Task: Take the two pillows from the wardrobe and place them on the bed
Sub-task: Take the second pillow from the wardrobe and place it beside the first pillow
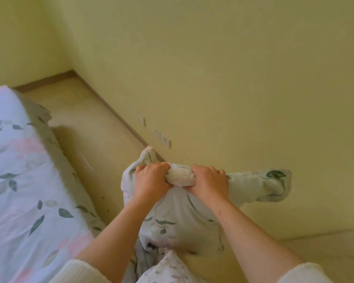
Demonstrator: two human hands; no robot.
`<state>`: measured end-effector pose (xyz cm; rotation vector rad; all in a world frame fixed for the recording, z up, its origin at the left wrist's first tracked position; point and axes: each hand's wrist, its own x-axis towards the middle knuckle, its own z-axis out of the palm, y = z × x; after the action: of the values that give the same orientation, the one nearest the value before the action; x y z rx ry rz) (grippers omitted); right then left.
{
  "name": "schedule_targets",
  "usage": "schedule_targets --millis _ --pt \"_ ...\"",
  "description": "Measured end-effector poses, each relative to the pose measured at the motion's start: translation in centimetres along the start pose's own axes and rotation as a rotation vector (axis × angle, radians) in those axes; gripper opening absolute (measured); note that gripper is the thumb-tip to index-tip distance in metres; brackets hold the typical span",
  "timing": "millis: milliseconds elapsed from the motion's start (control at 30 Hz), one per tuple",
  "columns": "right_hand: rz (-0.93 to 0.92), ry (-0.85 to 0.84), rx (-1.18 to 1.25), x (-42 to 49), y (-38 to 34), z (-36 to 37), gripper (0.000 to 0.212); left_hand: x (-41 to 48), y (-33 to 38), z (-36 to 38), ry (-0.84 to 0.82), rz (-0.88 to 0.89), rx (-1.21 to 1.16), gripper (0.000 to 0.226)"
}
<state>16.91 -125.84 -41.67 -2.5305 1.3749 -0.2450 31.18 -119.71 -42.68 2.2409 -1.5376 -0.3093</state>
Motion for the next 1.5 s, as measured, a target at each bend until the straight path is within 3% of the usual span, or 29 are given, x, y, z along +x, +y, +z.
schedule_targets --millis 500,767,1000,1500 --pt "-0.419 -0.186 0.120 25.0 -14.3 5.9 0.023 14.7 -16.6 -7.5 0.283 -0.420 0.111 0.021" --pt "-0.546 -0.336 0.135 42.0 -23.4 9.7 0.023 27.8 -27.2 -12.4 0.235 -0.598 0.149 0.029" --pt "-0.691 -0.379 0.119 54.0 -32.9 11.4 0.021 35.8 -36.1 -17.0 0.365 -0.734 0.149 0.026" --pt "-0.714 -0.358 0.046 78.7 -57.2 19.8 0.021 54.7 -63.1 -29.0 0.382 -0.766 0.043 0.020"
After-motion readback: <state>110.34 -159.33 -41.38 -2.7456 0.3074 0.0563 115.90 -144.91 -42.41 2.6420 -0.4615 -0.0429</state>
